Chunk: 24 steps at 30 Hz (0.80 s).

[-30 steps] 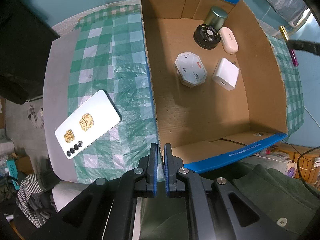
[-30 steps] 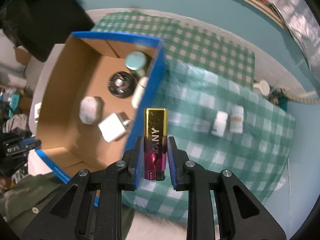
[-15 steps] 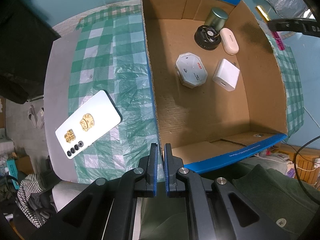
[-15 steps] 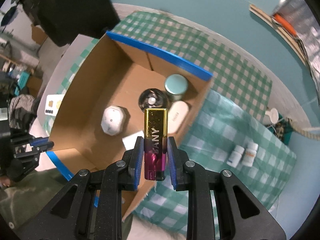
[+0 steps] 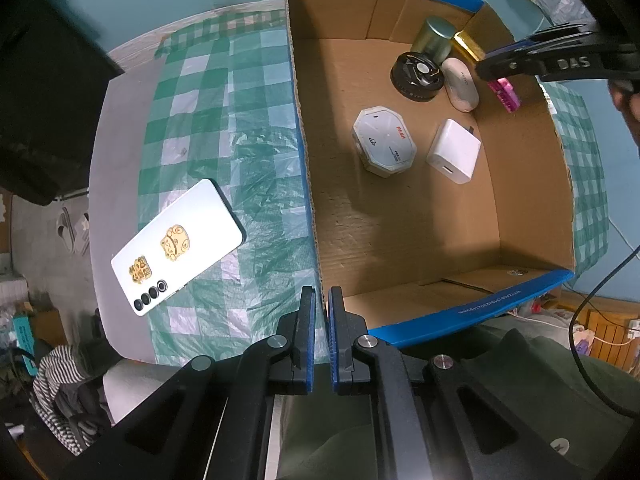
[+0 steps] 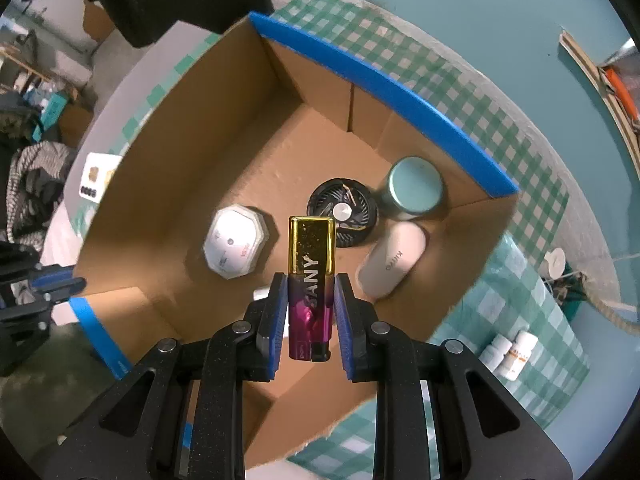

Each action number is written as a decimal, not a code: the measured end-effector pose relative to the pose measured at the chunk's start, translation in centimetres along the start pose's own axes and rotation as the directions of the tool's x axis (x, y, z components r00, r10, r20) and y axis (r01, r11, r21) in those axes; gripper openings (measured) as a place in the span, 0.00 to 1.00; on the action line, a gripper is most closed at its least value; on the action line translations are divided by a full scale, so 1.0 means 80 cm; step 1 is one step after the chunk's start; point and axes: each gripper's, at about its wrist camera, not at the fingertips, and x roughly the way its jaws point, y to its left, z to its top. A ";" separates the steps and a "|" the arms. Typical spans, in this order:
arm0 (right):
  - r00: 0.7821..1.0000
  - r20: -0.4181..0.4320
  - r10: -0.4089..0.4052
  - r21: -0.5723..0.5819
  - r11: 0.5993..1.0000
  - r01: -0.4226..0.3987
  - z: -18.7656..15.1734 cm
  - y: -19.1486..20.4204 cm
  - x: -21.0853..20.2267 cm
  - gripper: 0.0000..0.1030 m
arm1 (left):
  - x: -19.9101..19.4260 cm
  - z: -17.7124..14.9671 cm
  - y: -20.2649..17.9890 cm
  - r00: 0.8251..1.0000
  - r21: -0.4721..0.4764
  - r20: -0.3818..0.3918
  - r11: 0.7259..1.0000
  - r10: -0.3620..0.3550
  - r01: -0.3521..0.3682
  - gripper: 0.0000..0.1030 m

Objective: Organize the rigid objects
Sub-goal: 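Carry the lighter with the right gripper over the box, then open the right gripper to drop the lighter into the box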

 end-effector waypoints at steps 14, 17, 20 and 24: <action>0.998 -0.033 -0.050 -0.010 0.999 0.050 0.007 -0.004 0.018 0.24 | 0.002 0.000 0.000 1.000 0.002 0.001 1.000 0.003 -0.003 0.06; 0.998 -0.010 -0.055 0.007 0.998 0.055 0.005 -0.004 0.008 0.41 | 0.002 0.000 0.000 1.000 0.001 0.000 1.000 0.002 -0.002 0.06; 0.998 0.010 -0.058 0.021 0.998 0.058 0.002 -0.006 -0.004 0.50 | 0.002 0.000 0.000 1.000 0.001 0.001 1.000 0.003 -0.003 0.06; 0.997 0.047 -0.058 0.045 0.997 0.056 -0.003 -0.008 -0.025 0.52 | 0.002 0.000 0.000 1.000 -0.001 0.001 1.000 0.001 -0.001 0.06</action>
